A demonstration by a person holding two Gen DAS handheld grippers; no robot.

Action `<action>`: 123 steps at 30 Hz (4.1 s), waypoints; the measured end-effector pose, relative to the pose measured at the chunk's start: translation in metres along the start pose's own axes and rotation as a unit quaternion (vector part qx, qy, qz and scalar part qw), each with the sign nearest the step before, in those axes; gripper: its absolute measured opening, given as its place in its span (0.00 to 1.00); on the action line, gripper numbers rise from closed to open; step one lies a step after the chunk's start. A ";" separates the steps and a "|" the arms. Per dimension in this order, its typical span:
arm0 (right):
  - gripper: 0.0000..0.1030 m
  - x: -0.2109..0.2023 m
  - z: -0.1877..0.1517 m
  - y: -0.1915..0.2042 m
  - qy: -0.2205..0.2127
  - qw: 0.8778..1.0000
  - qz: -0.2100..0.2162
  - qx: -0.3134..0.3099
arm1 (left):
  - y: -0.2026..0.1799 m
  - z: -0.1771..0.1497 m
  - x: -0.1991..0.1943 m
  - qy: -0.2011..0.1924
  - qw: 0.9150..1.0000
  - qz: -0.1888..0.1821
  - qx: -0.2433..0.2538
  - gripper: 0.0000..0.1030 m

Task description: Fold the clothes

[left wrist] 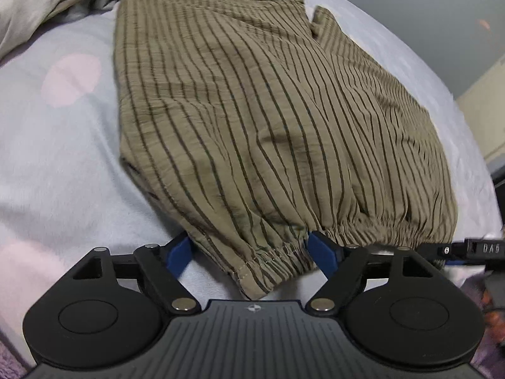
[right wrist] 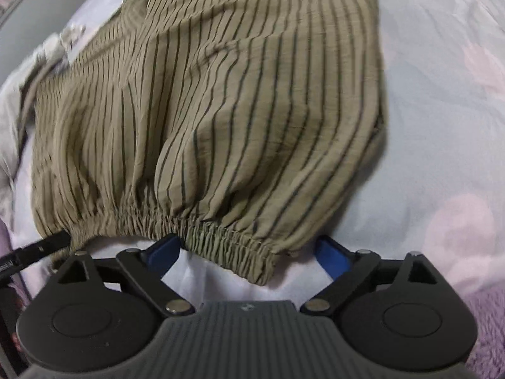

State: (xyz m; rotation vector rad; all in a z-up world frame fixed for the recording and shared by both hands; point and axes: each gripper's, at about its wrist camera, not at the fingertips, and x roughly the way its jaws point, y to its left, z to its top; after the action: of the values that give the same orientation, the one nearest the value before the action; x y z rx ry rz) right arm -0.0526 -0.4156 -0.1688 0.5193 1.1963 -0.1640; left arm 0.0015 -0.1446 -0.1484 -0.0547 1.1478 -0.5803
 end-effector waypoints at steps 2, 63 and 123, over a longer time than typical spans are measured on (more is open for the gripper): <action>0.99 0.002 0.001 0.001 0.009 1.000 0.001 -0.010 | -0.003 0.001 0.003 -0.001 1.000 -0.004 0.001 0.87; 0.31 -0.031 -0.028 -0.044 -0.100 0.976 0.076 0.176 | 0.016 0.008 -0.010 -0.016 0.999 -0.008 -0.037 0.92; 0.45 -0.035 -0.052 0.182 -0.064 0.945 0.064 -0.314 | 0.037 0.014 -0.068 -0.038 0.998 0.038 -0.044 0.74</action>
State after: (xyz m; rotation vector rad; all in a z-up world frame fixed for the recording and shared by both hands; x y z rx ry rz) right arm -0.0384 -0.2381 -0.0968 0.0215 1.0131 0.2874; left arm 0.0092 -0.0853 -0.0973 -0.1074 1.0961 -0.4561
